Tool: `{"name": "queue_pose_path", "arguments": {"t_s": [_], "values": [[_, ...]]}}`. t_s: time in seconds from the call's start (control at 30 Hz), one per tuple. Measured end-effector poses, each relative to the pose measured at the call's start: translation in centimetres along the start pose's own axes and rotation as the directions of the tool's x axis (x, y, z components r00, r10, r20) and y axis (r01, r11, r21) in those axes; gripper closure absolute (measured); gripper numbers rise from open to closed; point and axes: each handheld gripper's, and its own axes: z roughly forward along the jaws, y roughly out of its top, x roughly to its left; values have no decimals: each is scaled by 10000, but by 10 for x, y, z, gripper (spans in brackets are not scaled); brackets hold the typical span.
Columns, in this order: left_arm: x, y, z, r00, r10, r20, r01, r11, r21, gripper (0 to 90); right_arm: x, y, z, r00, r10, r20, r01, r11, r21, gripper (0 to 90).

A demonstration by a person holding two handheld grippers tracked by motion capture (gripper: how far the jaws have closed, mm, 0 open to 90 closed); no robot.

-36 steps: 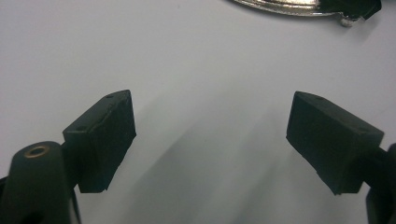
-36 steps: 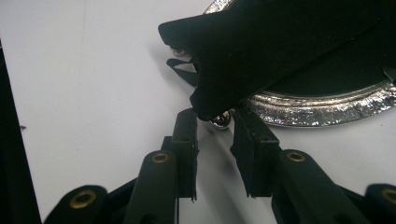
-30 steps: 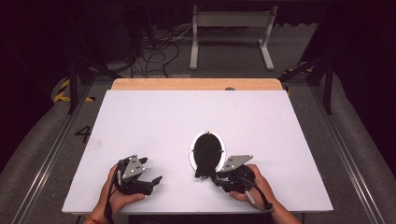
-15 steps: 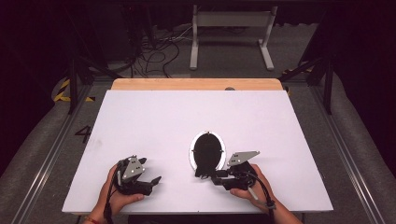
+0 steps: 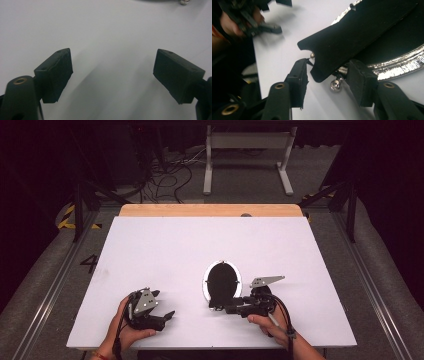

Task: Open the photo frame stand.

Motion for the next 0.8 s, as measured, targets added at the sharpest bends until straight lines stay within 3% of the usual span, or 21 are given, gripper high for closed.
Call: {"name": "queue_pose_path", "arguments": {"t_s": [0.1, 0.2, 0.3, 0.4, 0.53, 0.63, 0.7, 0.8], "values": [[-2, 1, 1, 9999, 167, 41, -167, 9999, 7, 162, -6, 1, 1, 9977, 598, -306, -602, 9981, -116, 528], [-3, 1, 2, 9995, 303, 9, -303, 9995, 43, 162, -8, 1, 3, 9972, 671, -337, -675, 9976, -118, 526], [-7, 3, 4, 9986, 521, -28, -521, 9985, 173, 162, -10, 3, 1, 9915, 1131, -645, -1160, 9924, -417, 509], [-9, 5, 5, 9989, 460, -38, -459, 9987, 215, 162, -10, 3, 2, 9887, 1332, -694, -1367, 9894, -487, 506], [-16, 19, 8, 9986, 482, 205, -481, 9988, -39, 163, -13, 2, 3, 9705, 2272, -802, -2325, 9705, -638, 532], [-17, 32, 13, 9974, 521, 500, -519, 9986, -50, 167, -14, 3, 3, 9642, 2539, -758, -2596, 9626, -773, 523], [-18, 36, 16, 9971, 579, 492, -579, 9983, -10, 169, -15, 4, 5, 9528, 2921, -821, -2987, 9506, -843, 527], [-16, 50, 25, 9962, 662, 568, -671, 9977, 127, 170, -16, 4, 8, 9462, 3114, -884, -3194, 9426, -980, 531]]}}
